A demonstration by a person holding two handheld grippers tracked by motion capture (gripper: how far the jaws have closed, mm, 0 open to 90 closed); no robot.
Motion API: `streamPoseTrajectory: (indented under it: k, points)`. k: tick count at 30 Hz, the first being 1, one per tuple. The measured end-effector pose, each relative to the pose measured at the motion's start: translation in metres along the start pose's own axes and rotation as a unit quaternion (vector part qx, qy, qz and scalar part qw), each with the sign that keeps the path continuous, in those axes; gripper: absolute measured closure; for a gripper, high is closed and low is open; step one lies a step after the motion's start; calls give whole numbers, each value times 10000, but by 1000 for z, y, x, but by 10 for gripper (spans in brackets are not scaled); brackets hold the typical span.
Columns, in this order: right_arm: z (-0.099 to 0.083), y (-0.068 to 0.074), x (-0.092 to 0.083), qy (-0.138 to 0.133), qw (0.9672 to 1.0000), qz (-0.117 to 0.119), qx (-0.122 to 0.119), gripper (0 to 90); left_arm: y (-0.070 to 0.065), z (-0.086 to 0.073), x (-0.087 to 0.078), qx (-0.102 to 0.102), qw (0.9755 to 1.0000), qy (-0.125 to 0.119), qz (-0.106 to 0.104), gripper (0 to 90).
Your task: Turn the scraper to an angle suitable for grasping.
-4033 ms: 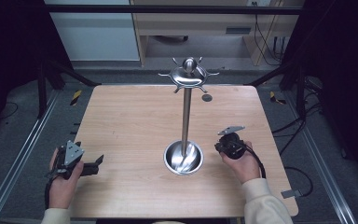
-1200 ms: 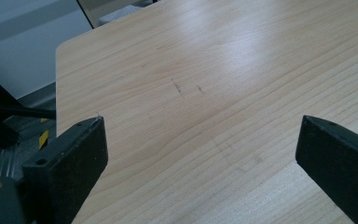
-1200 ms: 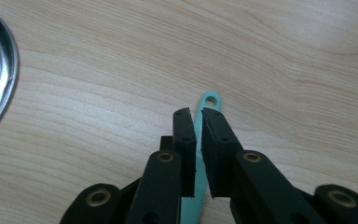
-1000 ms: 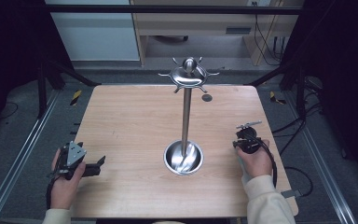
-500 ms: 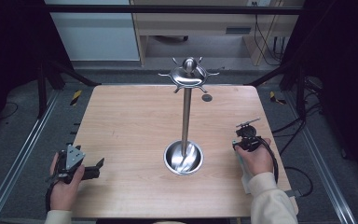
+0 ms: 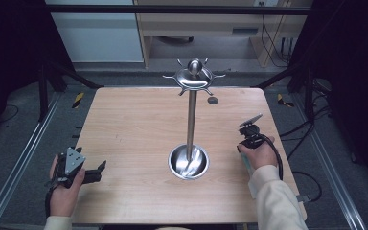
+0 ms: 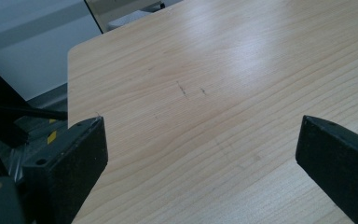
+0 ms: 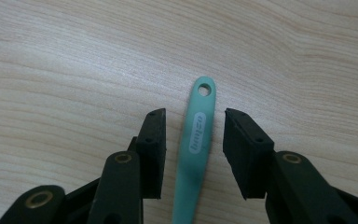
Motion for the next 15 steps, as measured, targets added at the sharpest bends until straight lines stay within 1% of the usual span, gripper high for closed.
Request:
streamPoseTrajectory:
  k: [3,4,5,6,8,9,13,14,15]
  points:
    - [1,-1,2,37,10000,-42,28,601,-1,0,0,37,10000,46,-20,20]
    - [1,-1,3,68,9999,-57,71,600,-2,0,1,48,10000,38,-16,20]
    - [1,-2,5,71,9999,-78,54,597,-2,0,1,66,10000,45,-25,20]
    - [1,-2,8,122,9998,6,130,598,-3,1,1,76,10000,51,-35,20]
    - [1,-1,8,127,9998,37,143,600,-4,0,2,87,9999,70,-36,20]
    - [2,0,9,113,9998,-11,142,611,-4,0,2,92,9999,72,-36,20]
    - [3,-1,10,128,9998,-19,182,619,-4,0,2,102,9999,89,-39,20]
    - [2,-2,11,116,9997,-6,217,617,-4,0,2,86,9999,85,-51,20]
    - [2,-3,11,80,9994,77,314,619,-4,0,3,8,9999,38,-123,20]
Point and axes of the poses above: each handheld gripper's, and its own axes: x roughly forward along the jaws, z roughly out of its top, y roughly to its left, the point moved 2 cm from there along x, roughly forward along the jaws, and after that the axes turned 10 degrees about -z, right-handed, at the moved point
